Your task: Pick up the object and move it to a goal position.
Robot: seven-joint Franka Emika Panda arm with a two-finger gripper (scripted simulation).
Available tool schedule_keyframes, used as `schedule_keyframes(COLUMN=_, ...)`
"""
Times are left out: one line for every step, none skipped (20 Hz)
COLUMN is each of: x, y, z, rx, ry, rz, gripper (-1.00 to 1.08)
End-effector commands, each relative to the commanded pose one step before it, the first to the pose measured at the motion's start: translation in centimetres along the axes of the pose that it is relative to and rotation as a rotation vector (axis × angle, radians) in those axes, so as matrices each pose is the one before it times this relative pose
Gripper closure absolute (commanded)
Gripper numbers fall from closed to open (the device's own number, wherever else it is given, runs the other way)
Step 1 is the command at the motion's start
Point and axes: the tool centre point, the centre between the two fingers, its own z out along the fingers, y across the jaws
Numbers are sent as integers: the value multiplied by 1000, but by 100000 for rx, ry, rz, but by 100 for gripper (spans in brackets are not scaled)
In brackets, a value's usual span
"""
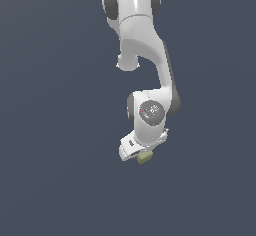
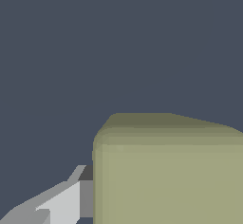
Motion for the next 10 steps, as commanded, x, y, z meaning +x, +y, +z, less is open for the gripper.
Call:
schedule_keyframes(x=18, y=3, z=-25, rx=-15, ry=41, rz=-5, gripper=108)
schedule_keyframes(x=0, y=0, z=0, rx=0, ry=0, rz=0, gripper=108)
schedule_keyframes(x=0, y=0, z=0, rx=0, ry=0, rz=0, gripper=108)
schedule_keyframes(x=0, y=0, z=0, rx=0, ry=0, rz=0, gripper=108)
schedule_keyframes(x=-18, y=11, z=26, rx=17, ry=-40, rz=22, gripper=108)
schedule_keyframes(x=-14, y=9, z=-7, rx=0, ry=0, rz=0, gripper=108)
schedule_keyframes(x=-44, y=26, z=-21, rx=0, ry=0, rz=0, gripper=108)
schedule_keyframes(x=-73, y=43, z=-36, rx=0, ry=0, rz=0, gripper=108)
schedule_keyframes(x=-102, y=60, z=-50, rx=0, ry=0, rz=0, gripper=108)
schedule_keyframes(x=-132, y=78, z=-65, rx=0, ry=0, rz=0, gripper=108)
